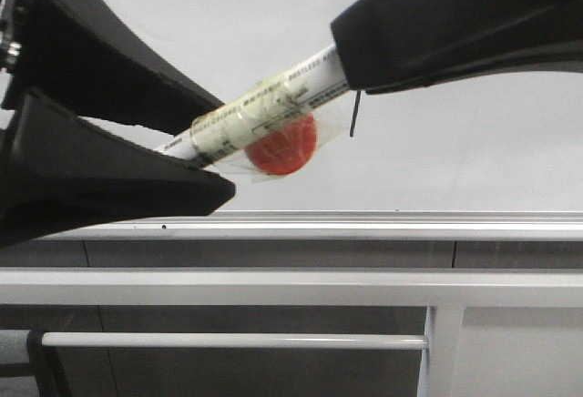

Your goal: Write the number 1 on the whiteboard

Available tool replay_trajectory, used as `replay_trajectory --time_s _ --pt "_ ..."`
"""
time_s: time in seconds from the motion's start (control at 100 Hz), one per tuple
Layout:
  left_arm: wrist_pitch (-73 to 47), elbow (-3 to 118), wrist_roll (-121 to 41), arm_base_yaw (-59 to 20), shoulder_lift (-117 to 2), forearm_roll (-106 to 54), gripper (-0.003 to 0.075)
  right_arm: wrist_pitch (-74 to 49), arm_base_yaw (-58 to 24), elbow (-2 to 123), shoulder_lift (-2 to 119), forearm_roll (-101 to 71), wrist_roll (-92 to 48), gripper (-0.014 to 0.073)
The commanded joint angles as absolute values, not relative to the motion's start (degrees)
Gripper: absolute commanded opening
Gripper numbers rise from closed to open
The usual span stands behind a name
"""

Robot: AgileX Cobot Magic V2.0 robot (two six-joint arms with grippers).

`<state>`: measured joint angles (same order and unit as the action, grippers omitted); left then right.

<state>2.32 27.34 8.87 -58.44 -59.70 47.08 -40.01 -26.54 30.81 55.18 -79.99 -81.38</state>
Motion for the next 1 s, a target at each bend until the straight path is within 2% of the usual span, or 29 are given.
replay_trajectory --time_s 0.0,0.6,0.69,0.82,0.99 --pt "4.6 29.2 9.1 -59.0 -59.2 46.8 0.0239 -41.1 -26.5 32.8 55.0 -81.9 -81.6 -0.0043" --pt "4.6 29.2 9.1 -59.0 -59.2 46.8 0.0236 -38.6 -26.5 32.8 55.0 -81.2 -81.6 -0.0043" --pt "4.6 29.2 9.1 -59.0 -59.2 46.8 0.0171 -39.1 -26.5 32.8 55.0 -81.2 -81.6 -0.0043" --pt "3.9 29.2 9.1 -59.0 -59.2 46.8 -0.0020 -40.6 -26.5 32.8 55.0 -81.2 -81.6 -0.0043" --pt "3.1 29.2 9.1 -59.0 -59.2 46.5 -0.0020 -40.9 -26.5 32.8 55.0 -81.2 -81.6 -0.0043"
